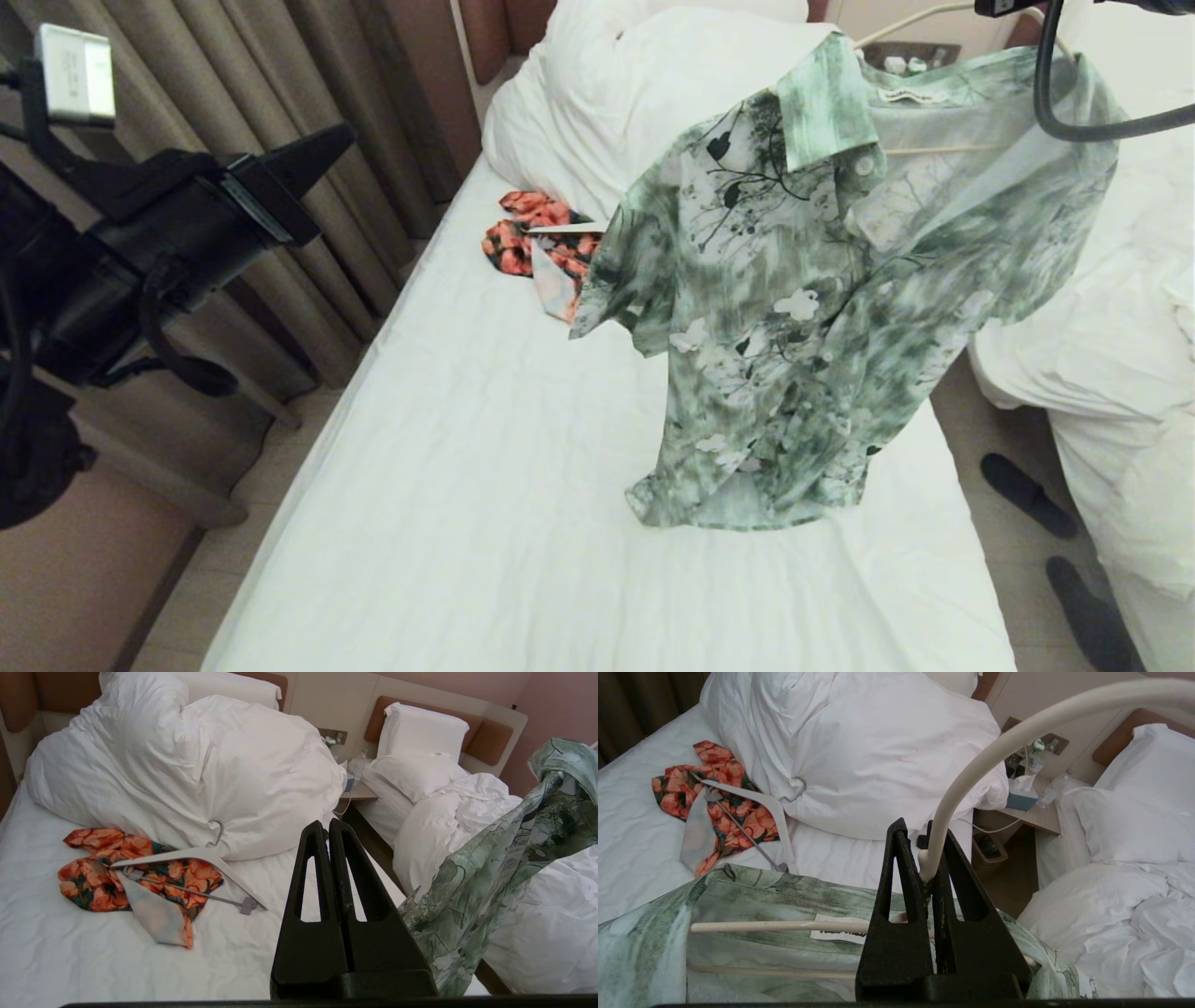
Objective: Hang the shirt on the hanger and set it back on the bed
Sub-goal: Take the clothes hanger out of the clothes
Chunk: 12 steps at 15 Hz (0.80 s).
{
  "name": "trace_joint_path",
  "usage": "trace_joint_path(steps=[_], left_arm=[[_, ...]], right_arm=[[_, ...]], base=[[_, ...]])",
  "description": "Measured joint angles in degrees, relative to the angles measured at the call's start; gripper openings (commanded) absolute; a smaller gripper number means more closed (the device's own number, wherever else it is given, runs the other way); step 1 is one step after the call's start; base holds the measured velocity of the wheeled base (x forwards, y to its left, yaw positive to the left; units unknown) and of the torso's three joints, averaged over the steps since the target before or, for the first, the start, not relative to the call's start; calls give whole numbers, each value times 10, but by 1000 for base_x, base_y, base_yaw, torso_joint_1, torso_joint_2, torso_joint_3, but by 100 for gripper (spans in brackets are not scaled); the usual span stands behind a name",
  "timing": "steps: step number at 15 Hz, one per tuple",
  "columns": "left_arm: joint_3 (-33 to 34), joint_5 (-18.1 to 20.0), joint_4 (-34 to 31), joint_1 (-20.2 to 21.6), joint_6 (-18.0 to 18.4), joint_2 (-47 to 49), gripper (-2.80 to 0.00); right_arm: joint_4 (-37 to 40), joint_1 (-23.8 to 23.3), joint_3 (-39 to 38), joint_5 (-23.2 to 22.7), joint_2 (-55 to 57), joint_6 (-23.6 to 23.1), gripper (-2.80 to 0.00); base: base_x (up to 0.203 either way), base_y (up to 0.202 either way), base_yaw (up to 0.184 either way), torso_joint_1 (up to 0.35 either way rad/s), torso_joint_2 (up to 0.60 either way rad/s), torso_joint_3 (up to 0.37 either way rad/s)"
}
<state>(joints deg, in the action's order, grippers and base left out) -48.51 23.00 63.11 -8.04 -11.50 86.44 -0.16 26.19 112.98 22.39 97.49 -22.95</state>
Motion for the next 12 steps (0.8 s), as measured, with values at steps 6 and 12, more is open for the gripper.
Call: trace_joint_path(steps=[6,12], left_arm=[[2,0,0,-3,0,0,-280],[5,-2,-2,-22,0,0,-280]], right_arm=[[0,0,0,0,2,0,-280],[0,0,0,1,4,0,-280]], base=[[0,0,0,0,0,0],[0,0,0,0,0,0]])
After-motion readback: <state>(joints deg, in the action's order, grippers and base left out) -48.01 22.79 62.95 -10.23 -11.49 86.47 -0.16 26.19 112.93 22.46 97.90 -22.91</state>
